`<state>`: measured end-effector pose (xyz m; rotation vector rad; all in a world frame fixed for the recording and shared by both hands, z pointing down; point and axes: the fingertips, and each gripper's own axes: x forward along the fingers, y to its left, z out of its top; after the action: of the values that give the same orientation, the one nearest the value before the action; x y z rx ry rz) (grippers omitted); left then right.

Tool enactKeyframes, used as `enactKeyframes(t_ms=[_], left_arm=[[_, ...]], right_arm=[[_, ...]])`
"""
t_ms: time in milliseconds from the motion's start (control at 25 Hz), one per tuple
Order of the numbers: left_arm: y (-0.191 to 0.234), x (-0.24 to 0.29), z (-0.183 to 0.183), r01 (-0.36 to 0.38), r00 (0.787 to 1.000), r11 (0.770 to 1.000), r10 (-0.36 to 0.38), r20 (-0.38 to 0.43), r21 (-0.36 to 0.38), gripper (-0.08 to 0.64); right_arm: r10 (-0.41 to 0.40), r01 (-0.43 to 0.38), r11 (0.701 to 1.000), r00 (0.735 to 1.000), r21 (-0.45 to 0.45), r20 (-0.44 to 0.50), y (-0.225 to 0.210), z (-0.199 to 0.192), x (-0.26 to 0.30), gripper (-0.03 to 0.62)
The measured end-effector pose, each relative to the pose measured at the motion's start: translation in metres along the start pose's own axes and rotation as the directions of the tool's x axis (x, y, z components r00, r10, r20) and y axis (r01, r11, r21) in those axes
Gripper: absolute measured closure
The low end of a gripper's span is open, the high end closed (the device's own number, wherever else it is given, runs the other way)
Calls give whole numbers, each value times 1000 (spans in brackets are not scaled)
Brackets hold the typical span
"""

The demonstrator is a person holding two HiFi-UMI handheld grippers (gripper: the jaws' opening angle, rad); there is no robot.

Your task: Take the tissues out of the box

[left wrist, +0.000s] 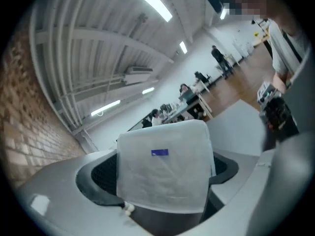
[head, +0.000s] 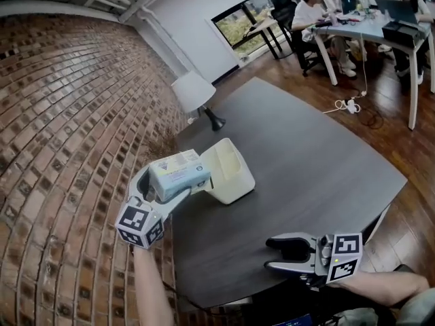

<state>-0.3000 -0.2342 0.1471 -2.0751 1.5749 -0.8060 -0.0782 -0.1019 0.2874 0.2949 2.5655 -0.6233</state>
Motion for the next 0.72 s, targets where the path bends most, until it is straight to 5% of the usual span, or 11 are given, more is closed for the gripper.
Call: enactKeyframes(t_ms=[80,160,320,520,600,720], left_arm=[[-20,-27,8,-10,991,988,30,128,-155,49],[-39,-51,12,14,967,944,70,244,-329,49],[-85,-85,5,164,896,770,145,420,-616,51],[-141,-121,9,342,770,621,245,589,-705,51],[-156,-132,12,387,729,595,271,629,-704,51],[-178,-148,11,420,698,585,281,659,-694,51]], right_arm=[[-1,1,1000,1000,-10,1,0,0,0,351],[-4,4,1000,1000,-17,1,0,1,0,351],[-13,13,1000,1000,-27,-4,0,1,-1,351],[-22,21,999,1000,-40,-9,-1,0,-3,351],[-23,23,999,1000,-45,-8,0,1,-2,351],[-26,26,998,1000,-55,-3,3,0,2,351]])
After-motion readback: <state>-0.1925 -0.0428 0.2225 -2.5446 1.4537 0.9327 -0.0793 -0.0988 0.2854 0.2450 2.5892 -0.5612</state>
